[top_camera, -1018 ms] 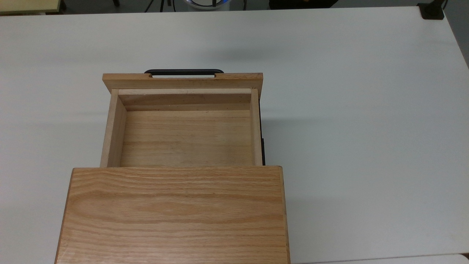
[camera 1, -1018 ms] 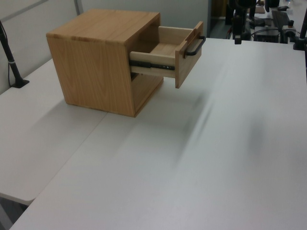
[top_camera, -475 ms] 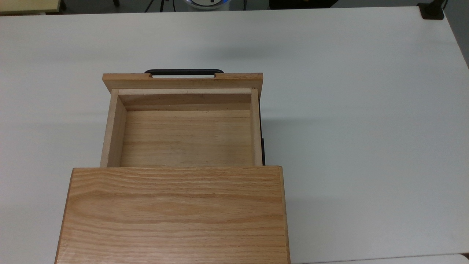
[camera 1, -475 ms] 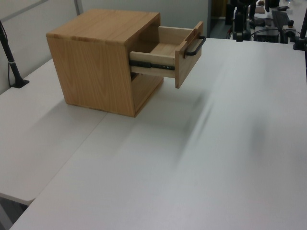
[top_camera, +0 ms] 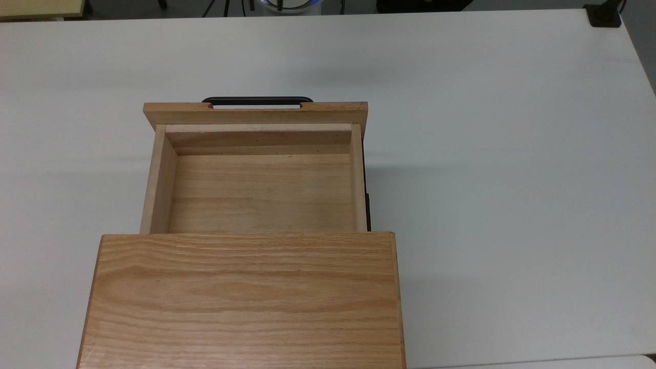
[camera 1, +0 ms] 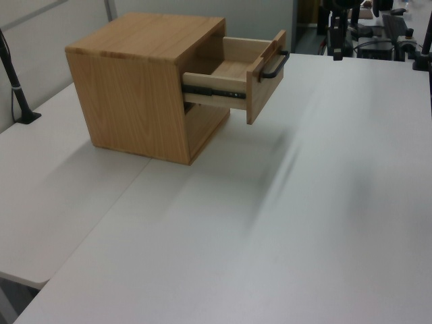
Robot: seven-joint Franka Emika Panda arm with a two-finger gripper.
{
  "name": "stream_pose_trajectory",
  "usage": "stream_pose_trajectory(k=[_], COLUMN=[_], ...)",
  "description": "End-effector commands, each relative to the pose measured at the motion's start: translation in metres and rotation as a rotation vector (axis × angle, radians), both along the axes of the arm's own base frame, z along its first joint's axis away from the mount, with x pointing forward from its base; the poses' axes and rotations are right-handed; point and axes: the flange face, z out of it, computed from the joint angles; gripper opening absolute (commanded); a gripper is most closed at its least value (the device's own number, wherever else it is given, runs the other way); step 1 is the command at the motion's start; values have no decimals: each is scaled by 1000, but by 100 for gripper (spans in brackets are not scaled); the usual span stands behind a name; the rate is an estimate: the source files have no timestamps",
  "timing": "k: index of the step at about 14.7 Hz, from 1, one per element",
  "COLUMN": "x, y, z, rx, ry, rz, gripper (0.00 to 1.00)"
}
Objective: Close the drawer by sliding it
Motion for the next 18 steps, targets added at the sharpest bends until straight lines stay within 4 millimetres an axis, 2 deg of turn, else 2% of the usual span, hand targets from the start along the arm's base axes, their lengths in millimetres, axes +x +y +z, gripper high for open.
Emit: stream_pose_trajectory(k=[1, 5, 7, 11, 14, 18], x=[0, 16, 31, 60, 80, 105], y=[0, 10, 12, 2, -2, -15], z=[2, -31, -44, -61, -83, -97], rx=[20, 29, 47, 98, 107, 111], ry=[14, 69, 38, -52, -91, -193], rz=[19, 32, 32, -4, -20, -42], gripper=[0, 0, 0, 0, 0, 0])
